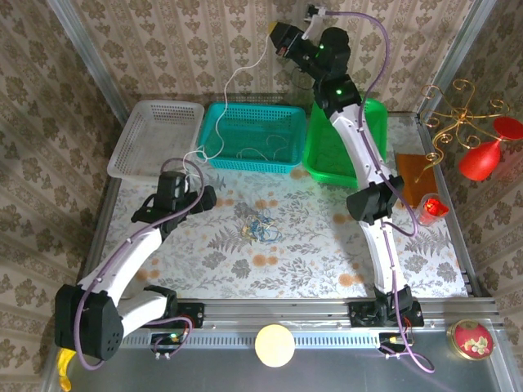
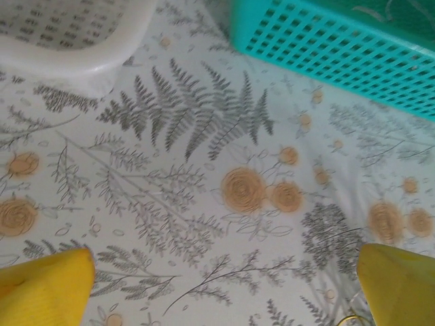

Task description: Untangle the cables

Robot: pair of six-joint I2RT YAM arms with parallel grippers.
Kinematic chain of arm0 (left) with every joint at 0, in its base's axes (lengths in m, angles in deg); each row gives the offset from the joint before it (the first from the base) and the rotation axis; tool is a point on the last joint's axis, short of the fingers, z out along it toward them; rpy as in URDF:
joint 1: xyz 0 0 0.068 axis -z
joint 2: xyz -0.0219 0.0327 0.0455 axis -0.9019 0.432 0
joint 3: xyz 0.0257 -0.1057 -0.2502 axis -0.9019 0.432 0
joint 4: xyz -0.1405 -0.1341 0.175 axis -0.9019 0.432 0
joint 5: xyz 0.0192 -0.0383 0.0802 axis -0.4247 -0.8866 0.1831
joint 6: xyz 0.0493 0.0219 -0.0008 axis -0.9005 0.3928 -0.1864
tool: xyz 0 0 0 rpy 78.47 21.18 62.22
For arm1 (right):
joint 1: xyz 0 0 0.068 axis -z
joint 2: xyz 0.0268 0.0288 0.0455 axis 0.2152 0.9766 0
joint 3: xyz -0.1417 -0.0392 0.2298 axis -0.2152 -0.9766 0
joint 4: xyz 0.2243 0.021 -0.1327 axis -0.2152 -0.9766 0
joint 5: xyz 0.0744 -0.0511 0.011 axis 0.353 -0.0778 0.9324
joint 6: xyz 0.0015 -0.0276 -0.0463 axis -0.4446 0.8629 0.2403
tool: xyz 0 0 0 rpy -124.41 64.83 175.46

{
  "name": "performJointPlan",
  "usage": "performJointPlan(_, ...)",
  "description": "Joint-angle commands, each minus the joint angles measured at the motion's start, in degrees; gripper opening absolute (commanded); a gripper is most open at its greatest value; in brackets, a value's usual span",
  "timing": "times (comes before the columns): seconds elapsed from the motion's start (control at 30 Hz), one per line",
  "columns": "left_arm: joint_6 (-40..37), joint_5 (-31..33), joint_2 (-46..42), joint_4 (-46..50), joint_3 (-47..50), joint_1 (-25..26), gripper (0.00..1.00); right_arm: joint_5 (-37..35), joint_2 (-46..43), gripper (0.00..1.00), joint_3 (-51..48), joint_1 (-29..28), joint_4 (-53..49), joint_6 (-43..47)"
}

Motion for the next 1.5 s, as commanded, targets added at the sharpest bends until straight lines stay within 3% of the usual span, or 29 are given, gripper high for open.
performJointPlan(0.0,-1.1,1.3,0.7,2.5,-0.4,-0.5,1.0,-1.7,-8.0,0.0,3.1,0.9,1.8,4.4)
performJointPlan(0.57,-0.7,1.0,-1.3,1.6,4.8,-2.0,1.0,-0.6,-21.5,0.0,2.7,2.4,-4.2,6.4)
performJointPlan(1.13,-2.5,-0.2,0.8,0.3,7.2,-4.9,1.0,-5.5,-31.9,0.0,0.6,5.7,-7.2,11.8)
performJointPlan(1.47,-2.0,-3.7,-3.5,-0.8,5.8,-5.1,1.0,0.3,-32.7,0.0,-6.7,5.7,-10.5,10.4)
